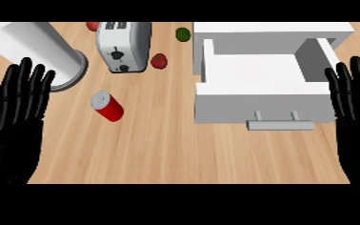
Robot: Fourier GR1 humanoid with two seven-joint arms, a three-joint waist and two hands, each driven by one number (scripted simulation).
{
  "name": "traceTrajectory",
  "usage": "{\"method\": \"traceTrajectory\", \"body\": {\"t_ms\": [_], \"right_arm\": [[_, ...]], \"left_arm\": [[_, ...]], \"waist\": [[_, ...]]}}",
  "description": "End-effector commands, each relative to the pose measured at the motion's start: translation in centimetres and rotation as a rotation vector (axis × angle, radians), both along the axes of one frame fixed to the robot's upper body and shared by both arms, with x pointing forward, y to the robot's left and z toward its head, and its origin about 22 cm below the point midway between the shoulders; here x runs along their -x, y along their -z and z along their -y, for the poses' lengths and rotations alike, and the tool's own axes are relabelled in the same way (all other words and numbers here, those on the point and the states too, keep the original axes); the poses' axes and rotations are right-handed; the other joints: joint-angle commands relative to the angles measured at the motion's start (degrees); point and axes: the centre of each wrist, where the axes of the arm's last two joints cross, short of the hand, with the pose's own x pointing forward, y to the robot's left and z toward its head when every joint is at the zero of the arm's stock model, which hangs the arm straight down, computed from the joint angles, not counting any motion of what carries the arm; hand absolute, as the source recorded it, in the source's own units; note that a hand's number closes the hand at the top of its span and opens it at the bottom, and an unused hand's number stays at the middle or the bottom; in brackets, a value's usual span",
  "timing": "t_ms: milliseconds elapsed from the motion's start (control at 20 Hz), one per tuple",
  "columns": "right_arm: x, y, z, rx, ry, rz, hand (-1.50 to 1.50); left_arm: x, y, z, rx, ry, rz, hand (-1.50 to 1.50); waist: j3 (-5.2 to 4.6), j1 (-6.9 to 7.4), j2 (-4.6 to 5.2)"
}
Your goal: Pick up the can, place it into the drawer and close the drawer
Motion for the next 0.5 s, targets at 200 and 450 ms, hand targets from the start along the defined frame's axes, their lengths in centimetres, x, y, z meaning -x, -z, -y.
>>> {"method": "traceTrajectory", "body": {"t_ms": [200, 450], "right_arm": [[-0.1, -0.2, 0.2, -0.037, 0.001, -0.008, -1.5], [0.6, 1.8, 0.8, -0.092, 0.121, -0.288, -1.5]], "left_arm": [[-0.6, 0.3, 0.5, 0.013, -0.527, 0.039, -1.5], [-0.1, 3.0, -1.0, 0.257, -0.844, -0.247, -1.5]], "waist": [[-0.73, -0.15, 1.83], [-0.84, -0.43, 1.95]]}}
